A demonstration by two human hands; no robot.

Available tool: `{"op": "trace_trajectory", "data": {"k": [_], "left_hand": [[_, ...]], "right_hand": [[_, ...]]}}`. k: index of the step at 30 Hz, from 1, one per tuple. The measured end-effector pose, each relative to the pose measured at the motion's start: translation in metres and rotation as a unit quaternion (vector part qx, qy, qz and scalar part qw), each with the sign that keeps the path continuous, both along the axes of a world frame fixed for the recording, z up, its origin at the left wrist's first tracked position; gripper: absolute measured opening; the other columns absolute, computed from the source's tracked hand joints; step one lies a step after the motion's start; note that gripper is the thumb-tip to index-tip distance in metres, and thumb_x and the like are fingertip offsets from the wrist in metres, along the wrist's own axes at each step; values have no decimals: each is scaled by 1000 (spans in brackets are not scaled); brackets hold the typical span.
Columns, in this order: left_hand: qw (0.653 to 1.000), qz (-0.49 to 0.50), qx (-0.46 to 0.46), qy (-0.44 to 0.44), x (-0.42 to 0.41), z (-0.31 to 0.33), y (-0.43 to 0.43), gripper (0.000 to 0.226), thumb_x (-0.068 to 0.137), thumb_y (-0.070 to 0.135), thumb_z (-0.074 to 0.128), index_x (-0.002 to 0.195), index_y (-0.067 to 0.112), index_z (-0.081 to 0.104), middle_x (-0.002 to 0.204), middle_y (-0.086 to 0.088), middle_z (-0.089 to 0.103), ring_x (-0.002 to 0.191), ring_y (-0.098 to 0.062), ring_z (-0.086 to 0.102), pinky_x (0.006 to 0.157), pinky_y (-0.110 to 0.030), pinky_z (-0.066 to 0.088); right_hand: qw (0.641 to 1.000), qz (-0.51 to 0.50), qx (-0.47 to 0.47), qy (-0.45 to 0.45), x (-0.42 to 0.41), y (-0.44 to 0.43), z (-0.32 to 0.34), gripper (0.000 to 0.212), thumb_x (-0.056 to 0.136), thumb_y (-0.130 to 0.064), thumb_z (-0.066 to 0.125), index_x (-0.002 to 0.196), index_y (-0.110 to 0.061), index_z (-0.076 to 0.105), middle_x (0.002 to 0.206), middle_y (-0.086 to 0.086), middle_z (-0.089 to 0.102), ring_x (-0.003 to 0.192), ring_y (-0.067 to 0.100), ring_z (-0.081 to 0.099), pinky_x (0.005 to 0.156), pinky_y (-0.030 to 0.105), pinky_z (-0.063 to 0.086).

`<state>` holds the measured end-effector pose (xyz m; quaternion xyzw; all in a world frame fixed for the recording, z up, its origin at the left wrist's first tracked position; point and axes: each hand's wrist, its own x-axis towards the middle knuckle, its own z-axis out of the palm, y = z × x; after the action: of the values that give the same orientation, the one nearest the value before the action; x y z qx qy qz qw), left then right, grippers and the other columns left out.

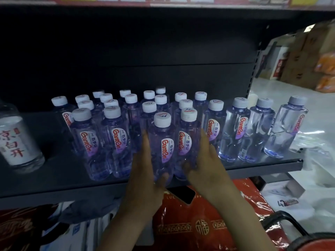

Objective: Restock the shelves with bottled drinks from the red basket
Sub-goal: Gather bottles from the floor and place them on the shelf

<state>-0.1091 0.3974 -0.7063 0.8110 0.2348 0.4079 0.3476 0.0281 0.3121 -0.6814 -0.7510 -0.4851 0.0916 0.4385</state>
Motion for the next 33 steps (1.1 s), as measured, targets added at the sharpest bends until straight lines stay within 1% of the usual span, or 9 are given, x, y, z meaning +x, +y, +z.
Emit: {"op": "trace_trajectory", "data": {"k": [3,8,12,15,17,20,23,27,33], "left_hand": [[1000,-1,-12,-4,-1,-3,3,102,93,10,65,148,60,-5,162,16,20,147,-7,27,111,-35,39],[999,34,-18,-7,8,-6,9,109,91,6,65,143,66,-9,161,15,20,148,-10,25,102,-21,38],[998,65,-22,-5,18,-6,14,107,92,14,64,140,68,-14,161,13,19,146,-11,28,109,-36,40],[997,77,-27,-5,22,-6,19,102,93,20,60,136,72,-16,163,17,12,148,-12,24,114,-45,37],[996,78,-39,-10,24,-7,21,105,93,13,62,136,73,-13,162,21,9,150,-13,20,114,-51,35],[995,91,-41,-1,27,-6,22,109,92,7,64,137,73,-11,161,16,16,146,-17,30,109,-52,42],[994,102,-35,16,25,-4,18,110,91,11,66,137,72,-13,162,12,18,146,-18,31,110,-52,40],[993,106,3,52,16,-3,13,103,93,21,64,141,62,-18,162,4,23,143,-17,35,111,-41,38],[993,58,-52,92,-2,-8,0,86,100,23,52,152,47,-11,162,7,23,126,-6,47,97,-22,40]], "right_hand": [[999,-23,22,-30,1,3,-8,80,89,-13,66,151,-33,20,136,2,45,121,23,53,95,36,49],[996,-48,61,-33,5,11,-16,79,89,-9,67,147,-36,21,142,-3,47,122,14,54,95,26,48],[996,-46,75,-19,11,19,-17,74,91,-11,67,145,-37,23,143,-7,45,105,-5,48,76,-6,37],[995,-46,81,-21,12,22,-18,74,91,-11,67,146,-35,24,145,-6,46,105,-9,46,78,-10,32],[995,-46,87,-28,12,23,-20,73,91,-10,67,145,-36,25,145,-6,46,111,-9,45,80,-11,30],[995,-49,85,-28,12,25,-21,74,92,-9,66,146,-36,25,146,-5,42,110,-14,39,80,-11,30],[995,-57,76,-29,10,23,-21,74,92,-12,66,148,-37,22,148,-4,41,119,-1,48,81,-5,34],[996,-67,50,-33,4,17,-19,75,93,-14,65,152,-29,20,149,1,41,124,15,53,91,19,43],[996,-73,-49,-3,-15,6,-6,90,96,-18,60,158,-20,-6,160,9,29,139,28,41,106,38,40]]}}
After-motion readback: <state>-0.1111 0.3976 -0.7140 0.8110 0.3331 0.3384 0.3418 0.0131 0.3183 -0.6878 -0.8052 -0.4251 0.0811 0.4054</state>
